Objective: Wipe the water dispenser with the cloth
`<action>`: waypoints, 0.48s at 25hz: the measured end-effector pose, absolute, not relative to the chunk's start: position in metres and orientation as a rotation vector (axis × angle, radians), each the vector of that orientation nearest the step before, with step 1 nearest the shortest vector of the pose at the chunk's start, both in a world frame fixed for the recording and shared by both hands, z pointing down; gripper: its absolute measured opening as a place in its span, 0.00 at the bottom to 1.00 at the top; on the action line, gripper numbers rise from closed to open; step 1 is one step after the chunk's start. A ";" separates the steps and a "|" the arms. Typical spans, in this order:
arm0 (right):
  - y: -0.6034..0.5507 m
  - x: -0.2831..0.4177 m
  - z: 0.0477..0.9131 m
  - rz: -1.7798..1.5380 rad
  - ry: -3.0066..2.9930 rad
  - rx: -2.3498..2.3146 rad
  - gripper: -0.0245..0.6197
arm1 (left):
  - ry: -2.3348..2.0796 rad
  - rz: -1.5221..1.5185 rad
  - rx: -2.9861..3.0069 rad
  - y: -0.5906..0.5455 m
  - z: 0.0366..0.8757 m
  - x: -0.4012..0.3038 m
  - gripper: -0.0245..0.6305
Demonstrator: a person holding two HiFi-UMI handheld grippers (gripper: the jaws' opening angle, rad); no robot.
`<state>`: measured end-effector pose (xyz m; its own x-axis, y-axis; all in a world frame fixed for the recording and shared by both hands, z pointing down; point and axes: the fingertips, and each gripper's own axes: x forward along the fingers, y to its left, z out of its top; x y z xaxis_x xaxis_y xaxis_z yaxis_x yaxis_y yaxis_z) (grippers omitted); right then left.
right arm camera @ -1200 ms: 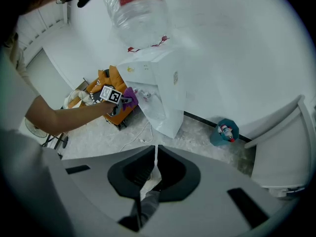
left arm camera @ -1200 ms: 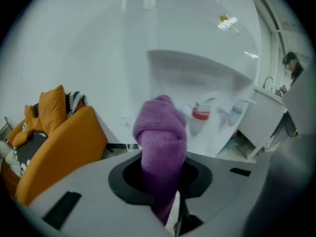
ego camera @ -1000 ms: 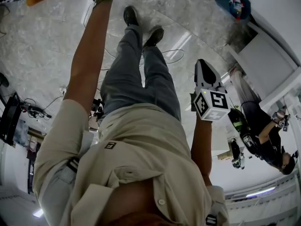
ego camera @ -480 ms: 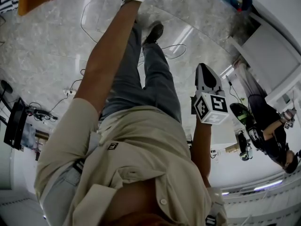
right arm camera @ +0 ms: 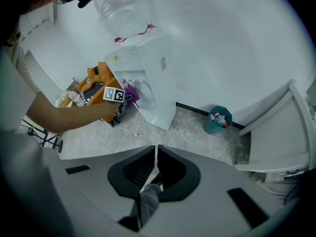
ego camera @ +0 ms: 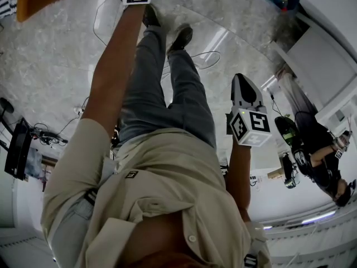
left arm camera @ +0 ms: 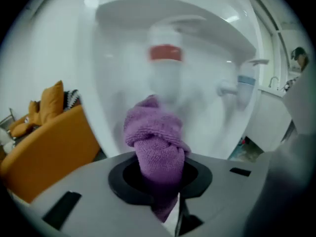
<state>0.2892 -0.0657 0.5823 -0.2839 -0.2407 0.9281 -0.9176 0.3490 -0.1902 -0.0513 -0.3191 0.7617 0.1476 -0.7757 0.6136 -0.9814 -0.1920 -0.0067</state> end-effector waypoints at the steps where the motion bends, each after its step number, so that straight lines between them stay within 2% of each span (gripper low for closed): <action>1: -0.066 0.289 0.587 0.970 -1.744 1.030 0.08 | -1.747 0.704 2.008 -0.317 0.760 -0.079 0.18; 5: -0.067 0.289 0.615 0.946 -1.747 1.016 0.08 | -1.856 0.716 2.018 -0.309 0.761 -0.131 0.18; 9: -0.069 0.283 0.647 0.924 -1.757 0.992 0.08 | -1.844 0.688 2.005 -0.299 0.800 -0.122 0.18; 12: -0.066 0.286 0.667 0.923 -1.749 0.982 0.08 | -1.739 0.686 2.004 -0.289 0.846 -0.087 0.18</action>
